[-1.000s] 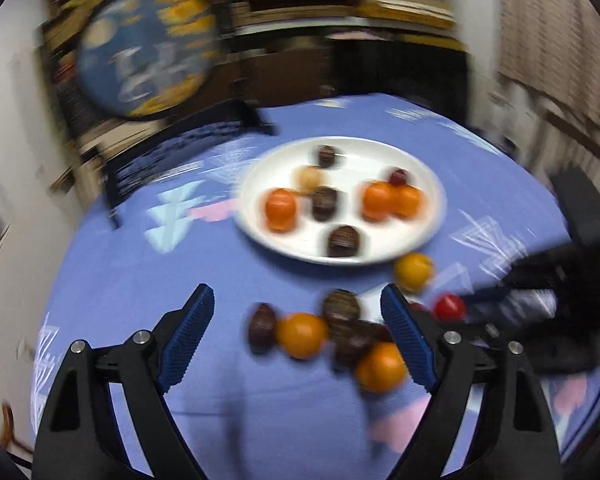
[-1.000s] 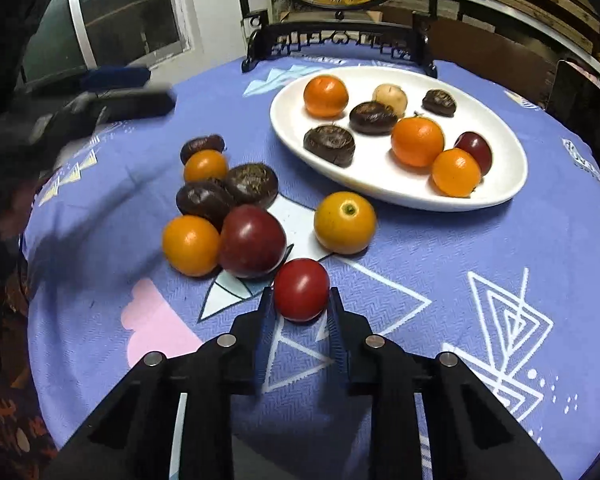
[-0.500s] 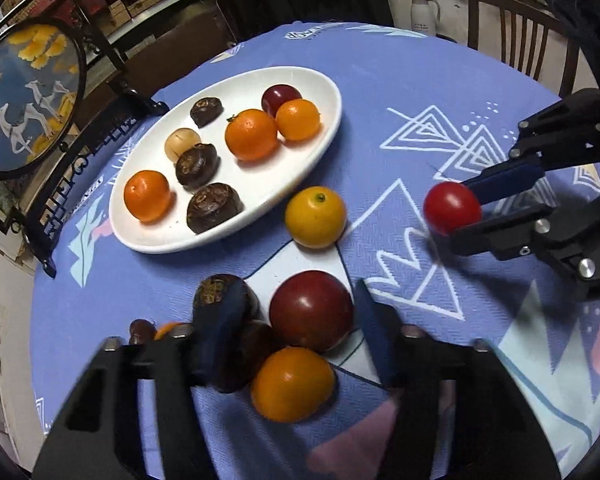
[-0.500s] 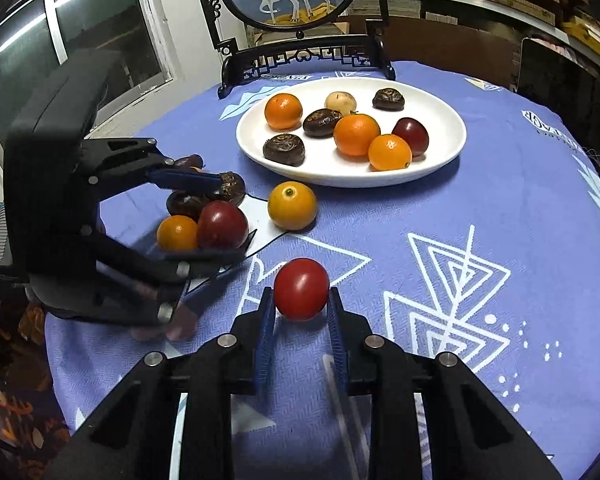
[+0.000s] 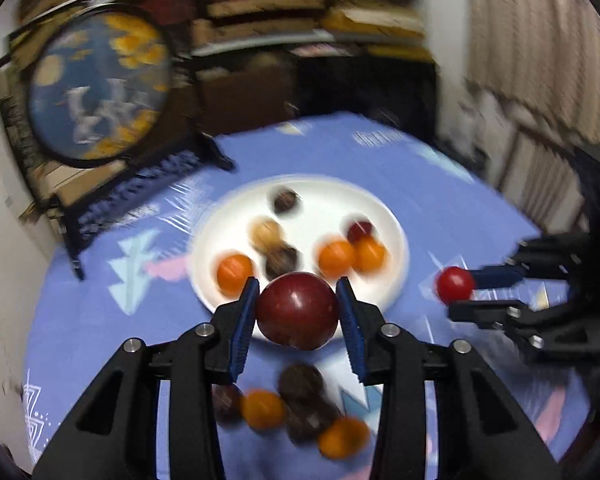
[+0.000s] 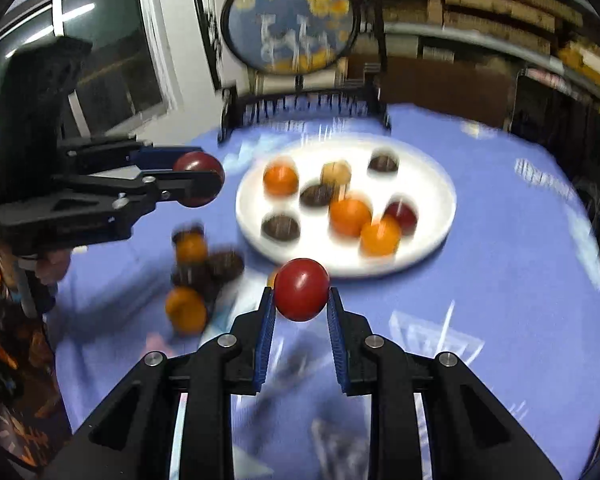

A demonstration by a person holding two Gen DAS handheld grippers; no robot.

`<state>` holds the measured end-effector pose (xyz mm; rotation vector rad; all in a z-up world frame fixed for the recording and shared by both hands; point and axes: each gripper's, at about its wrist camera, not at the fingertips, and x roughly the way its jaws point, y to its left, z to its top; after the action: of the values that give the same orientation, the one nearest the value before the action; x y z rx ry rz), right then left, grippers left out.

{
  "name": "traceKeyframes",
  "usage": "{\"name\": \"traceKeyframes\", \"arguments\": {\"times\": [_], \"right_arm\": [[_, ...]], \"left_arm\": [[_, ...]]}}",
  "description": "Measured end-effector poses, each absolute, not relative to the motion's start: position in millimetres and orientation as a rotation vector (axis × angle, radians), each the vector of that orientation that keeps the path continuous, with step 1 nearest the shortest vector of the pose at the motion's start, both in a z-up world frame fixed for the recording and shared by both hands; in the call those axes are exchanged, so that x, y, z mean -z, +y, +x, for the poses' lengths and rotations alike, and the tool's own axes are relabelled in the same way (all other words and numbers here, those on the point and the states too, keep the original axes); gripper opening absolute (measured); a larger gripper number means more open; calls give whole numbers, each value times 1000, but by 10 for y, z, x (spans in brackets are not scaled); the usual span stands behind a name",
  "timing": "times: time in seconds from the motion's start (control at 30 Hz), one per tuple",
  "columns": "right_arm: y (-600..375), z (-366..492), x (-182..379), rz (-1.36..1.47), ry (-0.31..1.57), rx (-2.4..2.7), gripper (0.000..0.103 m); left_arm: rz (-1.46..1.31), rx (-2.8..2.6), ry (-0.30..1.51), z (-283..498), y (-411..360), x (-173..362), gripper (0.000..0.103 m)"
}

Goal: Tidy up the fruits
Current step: 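Carry both plums onto the white plate and open both tools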

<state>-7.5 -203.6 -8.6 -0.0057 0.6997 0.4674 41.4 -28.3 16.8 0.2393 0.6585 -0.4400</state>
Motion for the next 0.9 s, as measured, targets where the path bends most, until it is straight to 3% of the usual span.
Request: {"name": "traceKeyframes", "arguments": {"times": [0.33, 0.9], "right_arm": [[-2161, 673, -361, 149, 548, -393, 26], [-2138, 1165, 136, 219, 623, -375, 26]], "left_arm": [[86, 204, 655, 1213, -262, -263, 39], [150, 169, 703, 1553, -453, 280, 39]]}}
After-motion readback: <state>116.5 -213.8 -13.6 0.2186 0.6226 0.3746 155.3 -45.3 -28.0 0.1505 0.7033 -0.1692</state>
